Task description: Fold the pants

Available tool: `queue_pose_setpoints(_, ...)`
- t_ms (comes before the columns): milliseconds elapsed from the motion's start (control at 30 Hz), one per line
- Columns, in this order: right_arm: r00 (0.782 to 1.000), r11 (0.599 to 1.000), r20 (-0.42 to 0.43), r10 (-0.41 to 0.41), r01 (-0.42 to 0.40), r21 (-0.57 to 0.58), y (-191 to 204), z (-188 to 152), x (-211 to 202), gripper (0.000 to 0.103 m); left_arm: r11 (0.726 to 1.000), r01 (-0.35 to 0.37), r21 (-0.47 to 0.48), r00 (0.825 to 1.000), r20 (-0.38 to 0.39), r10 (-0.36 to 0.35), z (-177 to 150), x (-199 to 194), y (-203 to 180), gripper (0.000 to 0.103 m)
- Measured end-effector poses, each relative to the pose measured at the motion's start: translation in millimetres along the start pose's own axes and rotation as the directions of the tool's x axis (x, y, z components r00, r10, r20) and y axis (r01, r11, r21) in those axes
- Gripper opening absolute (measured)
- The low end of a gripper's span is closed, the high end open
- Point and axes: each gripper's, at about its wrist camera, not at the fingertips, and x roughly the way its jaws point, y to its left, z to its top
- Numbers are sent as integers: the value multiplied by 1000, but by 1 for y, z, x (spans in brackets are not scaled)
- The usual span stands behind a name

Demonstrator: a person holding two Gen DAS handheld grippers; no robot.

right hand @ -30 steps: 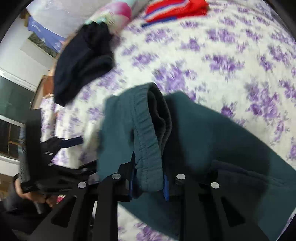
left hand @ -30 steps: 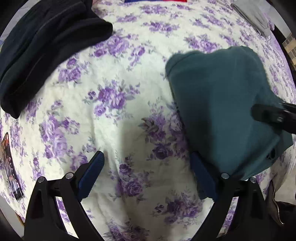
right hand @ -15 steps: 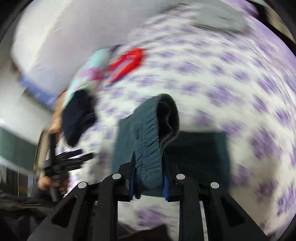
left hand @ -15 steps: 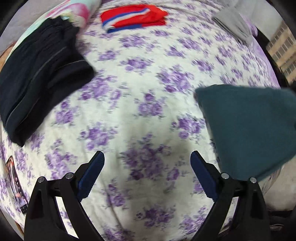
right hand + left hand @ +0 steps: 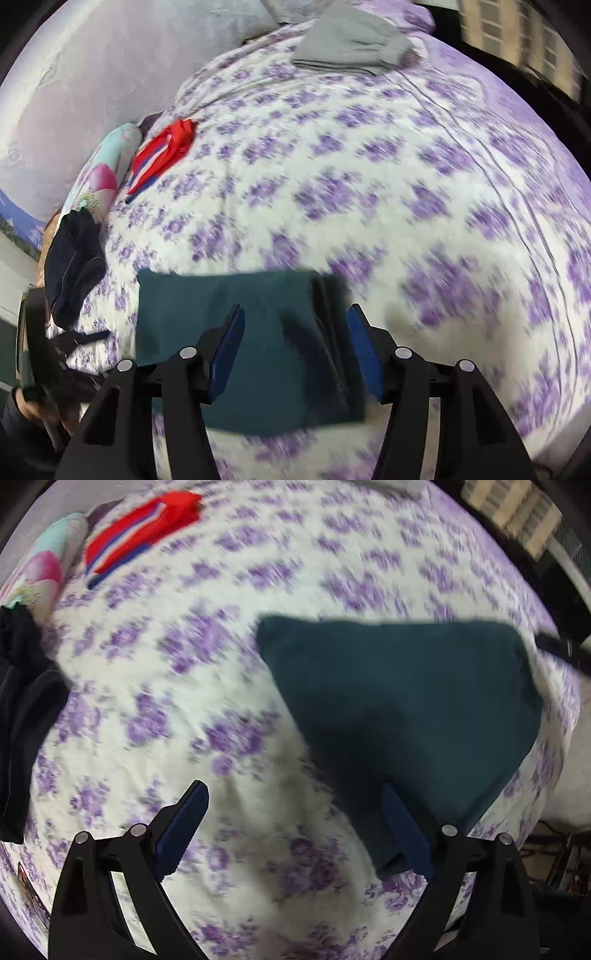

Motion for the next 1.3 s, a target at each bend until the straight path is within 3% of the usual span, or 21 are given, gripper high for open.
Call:
queue_pose_setpoints(100,983,984,-71,-169,164,-64,-6,9,45,56,1000,-23,20,999,-42,24,-7,12,-8,91)
queue_pose_setpoints(200,990,989,-89,-109,118,95,-38,8,68,65,1000,-5,3,997,-74,5,-20,18,-7,92)
queue_pose_setpoints(300,990,990,-60,-126,129,60,-25,5,53,67,1000,18,-1,997,-75,-18,-29,14,-5,92)
queue_pose_setpoints(367,996,995,-52,-67,71,67,-26,-4,37,69,997,46,61,995,-88,-41,-33,10,-8,92)
queue_pose_setpoints(433,999,991,-50,-21,27,134,-39,-14,23,79,991,99,91,992,-94,-90,-39,3,-4,92)
queue_pose_setpoints(533,991,970,-77,106,-86,228,-57,-31,20,83,981,195,11,980,-48,-195,-36,-9,17,92)
queue_pose_setpoints(633,987,958,-72,140,-117,263,-57,-39,24,83,960,254,-118,965,-34,-260,-19,-5,38,92)
queue_pose_setpoints(800,988,964,-53,142,-126,234,-41,-38,33,83,929,326,-173,941,-34,-337,12,9,33,90)
queue_pose_setpoints(967,988,985,-115,104,-86,152,-24,-37,52,82,958,238,-159,960,-109,-257,30,35,9,87)
queue_pose_setpoints(1067,989,996,-139,58,-47,76,-12,-40,55,80,967,201,-157,970,-102,-219,32,36,-1,87)
queue_pose_setpoints(1133,986,998,-164,39,-30,57,-9,-40,55,67,973,179,-143,976,-97,-193,35,34,-10,76)
queue_pose_setpoints(1200,982,999,-189,25,-17,40,-8,-39,55,41,980,167,-109,981,-83,-176,37,28,-17,56)
queue_pose_setpoints(1233,979,998,-200,44,-35,46,-8,-36,54,34,985,145,-96,985,-79,-153,39,24,-21,52)
queue_pose_setpoints(1300,978,999,-203,50,-44,32,-3,-34,49,27,994,83,-73,994,-71,-88,42,16,-25,27)
